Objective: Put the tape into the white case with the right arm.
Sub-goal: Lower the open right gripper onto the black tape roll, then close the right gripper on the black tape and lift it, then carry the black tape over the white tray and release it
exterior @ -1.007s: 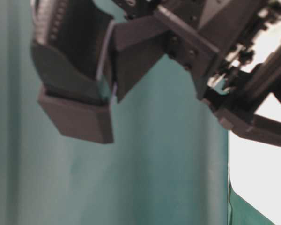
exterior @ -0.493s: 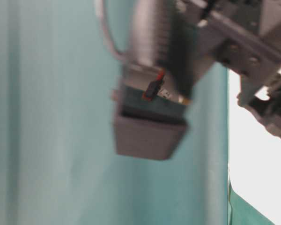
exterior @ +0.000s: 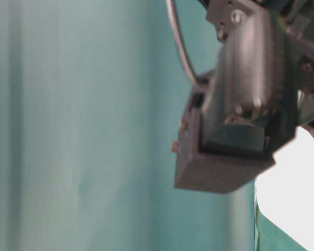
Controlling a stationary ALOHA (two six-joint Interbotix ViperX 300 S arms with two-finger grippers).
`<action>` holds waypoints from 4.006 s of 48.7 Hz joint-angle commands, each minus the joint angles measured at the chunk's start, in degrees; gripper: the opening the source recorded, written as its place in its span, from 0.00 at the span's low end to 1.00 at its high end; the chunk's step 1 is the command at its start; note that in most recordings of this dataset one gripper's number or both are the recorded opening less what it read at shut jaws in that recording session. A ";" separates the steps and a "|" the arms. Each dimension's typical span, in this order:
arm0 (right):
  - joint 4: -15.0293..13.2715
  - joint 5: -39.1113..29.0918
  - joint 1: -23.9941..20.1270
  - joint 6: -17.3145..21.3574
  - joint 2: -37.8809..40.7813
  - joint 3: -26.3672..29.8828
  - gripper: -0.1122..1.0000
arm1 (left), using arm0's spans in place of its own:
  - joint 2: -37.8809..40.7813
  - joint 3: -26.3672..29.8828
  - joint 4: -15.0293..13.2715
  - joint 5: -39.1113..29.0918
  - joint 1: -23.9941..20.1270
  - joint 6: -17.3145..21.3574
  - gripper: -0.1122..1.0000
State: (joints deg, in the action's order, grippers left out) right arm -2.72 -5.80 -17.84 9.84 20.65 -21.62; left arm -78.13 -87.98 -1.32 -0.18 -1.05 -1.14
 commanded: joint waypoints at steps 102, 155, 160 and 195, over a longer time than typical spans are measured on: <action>-5.89 -6.68 5.10 0.09 -9.76 1.85 0.10 | 0.44 0.44 -0.18 0.53 0.35 -1.23 0.10; -14.94 -3.43 30.50 -0.53 -16.96 -8.88 0.10 | -0.09 -0.44 -0.18 -0.88 0.35 -1.23 0.10; -14.94 -2.81 31.82 -0.53 -16.87 -9.40 0.10 | -0.09 -0.44 -0.18 -0.88 0.35 -1.23 0.10; -15.03 0.62 32.96 0.09 -15.56 -10.63 0.25 | -0.09 -0.44 -0.18 -0.88 0.35 -1.23 0.10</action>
State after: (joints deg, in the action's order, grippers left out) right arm -17.58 -6.15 15.12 9.84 5.80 -32.61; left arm -78.75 -89.21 -1.41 -1.32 -0.79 -2.46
